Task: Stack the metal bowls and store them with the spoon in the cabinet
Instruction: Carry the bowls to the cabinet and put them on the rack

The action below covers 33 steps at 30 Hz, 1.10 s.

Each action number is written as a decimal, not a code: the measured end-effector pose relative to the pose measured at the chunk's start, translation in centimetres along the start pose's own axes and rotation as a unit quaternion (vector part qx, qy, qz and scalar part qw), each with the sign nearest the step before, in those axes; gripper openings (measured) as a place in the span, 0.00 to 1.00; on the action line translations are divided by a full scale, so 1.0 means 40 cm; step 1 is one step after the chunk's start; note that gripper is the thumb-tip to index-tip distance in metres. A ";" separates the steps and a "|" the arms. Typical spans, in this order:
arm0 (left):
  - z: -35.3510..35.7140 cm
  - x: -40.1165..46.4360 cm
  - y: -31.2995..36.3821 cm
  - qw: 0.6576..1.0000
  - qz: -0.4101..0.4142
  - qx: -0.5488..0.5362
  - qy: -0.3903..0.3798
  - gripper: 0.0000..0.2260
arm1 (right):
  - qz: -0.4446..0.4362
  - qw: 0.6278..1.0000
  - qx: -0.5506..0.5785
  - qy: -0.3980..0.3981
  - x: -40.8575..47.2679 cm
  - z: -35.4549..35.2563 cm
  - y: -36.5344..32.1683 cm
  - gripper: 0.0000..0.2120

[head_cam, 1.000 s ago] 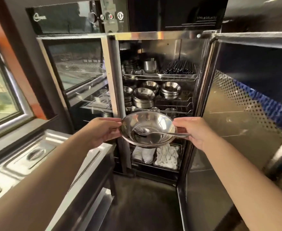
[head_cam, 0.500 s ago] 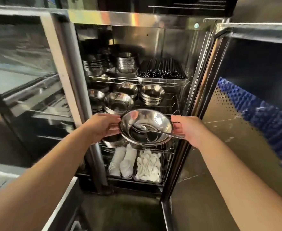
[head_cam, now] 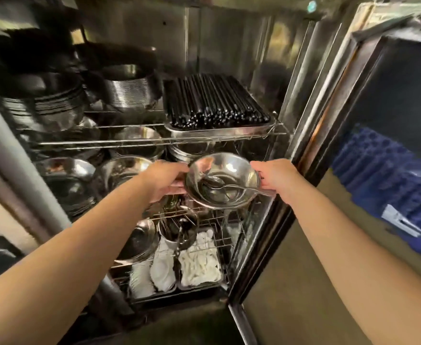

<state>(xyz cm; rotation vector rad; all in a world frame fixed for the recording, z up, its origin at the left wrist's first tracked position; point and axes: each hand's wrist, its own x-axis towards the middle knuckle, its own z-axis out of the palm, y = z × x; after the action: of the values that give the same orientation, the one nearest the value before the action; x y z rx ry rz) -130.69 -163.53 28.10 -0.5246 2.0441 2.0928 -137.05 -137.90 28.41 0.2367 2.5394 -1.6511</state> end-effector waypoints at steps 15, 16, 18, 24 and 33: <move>0.039 0.256 -0.058 0.996 -0.071 0.061 0.006 0.07 | -0.008 0.967 -0.254 -0.021 0.203 0.127 0.080 0.21; 0.042 0.267 -0.065 0.995 -0.077 0.064 0.005 0.08 | -0.007 0.963 -0.267 -0.022 0.209 0.134 0.082 0.22; 0.050 0.295 -0.080 0.994 -0.087 0.068 0.009 0.12 | -0.005 0.956 -0.292 -0.024 0.223 0.144 0.093 0.22; 0.064 0.359 -0.114 0.992 -0.096 0.081 0.016 0.18 | -0.002 0.944 -0.328 -0.039 0.251 0.158 0.126 0.20; 0.064 0.392 -0.127 0.995 -0.069 0.067 -0.002 0.27 | 0.001 0.938 -0.346 -0.012 0.276 0.165 0.130 0.19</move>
<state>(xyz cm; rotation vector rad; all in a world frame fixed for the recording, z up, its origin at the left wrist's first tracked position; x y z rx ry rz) -143.67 -162.68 17.68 -0.6208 2.0643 1.8623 -146.91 -141.05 19.20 0.1462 2.8919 -0.6598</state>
